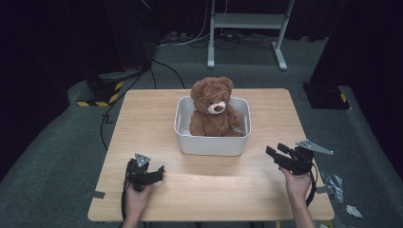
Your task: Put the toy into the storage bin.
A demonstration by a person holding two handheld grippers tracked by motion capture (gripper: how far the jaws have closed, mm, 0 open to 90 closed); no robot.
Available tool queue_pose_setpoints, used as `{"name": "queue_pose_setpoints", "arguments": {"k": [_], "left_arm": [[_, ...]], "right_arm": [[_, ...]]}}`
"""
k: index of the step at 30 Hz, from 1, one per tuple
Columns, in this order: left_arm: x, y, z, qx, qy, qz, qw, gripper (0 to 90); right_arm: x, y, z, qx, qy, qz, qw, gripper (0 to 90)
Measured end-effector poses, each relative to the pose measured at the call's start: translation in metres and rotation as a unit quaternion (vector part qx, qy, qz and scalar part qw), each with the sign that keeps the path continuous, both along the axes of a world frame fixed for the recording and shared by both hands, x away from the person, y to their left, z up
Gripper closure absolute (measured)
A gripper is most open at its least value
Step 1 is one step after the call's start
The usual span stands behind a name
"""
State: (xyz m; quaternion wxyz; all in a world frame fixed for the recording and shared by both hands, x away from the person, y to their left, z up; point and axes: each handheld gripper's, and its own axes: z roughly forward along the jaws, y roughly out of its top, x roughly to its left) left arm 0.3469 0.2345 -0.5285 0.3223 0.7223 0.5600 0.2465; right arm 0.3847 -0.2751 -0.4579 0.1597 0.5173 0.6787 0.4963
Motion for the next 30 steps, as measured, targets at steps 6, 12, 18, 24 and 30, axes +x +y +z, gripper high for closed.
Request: {"name": "queue_pose_setpoints", "arguments": {"k": [6,12,18,24,30], "left_arm": [[0.000,0.000,0.000,0.000,0.000,0.000,1.0000,18.8],[0.000,0.000,0.000,0.000,0.000,0.000,1.0000,18.8],[0.000,0.000,0.000,0.000,0.000,0.000,1.0000,18.8],[0.000,0.000,0.000,0.000,0.000,0.000,1.0000,18.8],[0.000,0.000,0.000,0.000,0.000,0.000,1.0000,18.8]], "right_arm": [[0.007,0.006,-0.007,-0.021,0.016,-0.001,0.9996,35.8],[0.010,0.010,-0.013,-0.029,0.021,-0.002,0.9994,35.9],[0.014,0.015,-0.022,-0.044,0.030,-0.003,0.9986,35.9],[0.018,0.021,-0.032,-0.055,0.044,-0.005,0.9975,35.2],[0.021,0.025,-0.037,-0.072,0.053,-0.010,0.9960,34.6]]}}
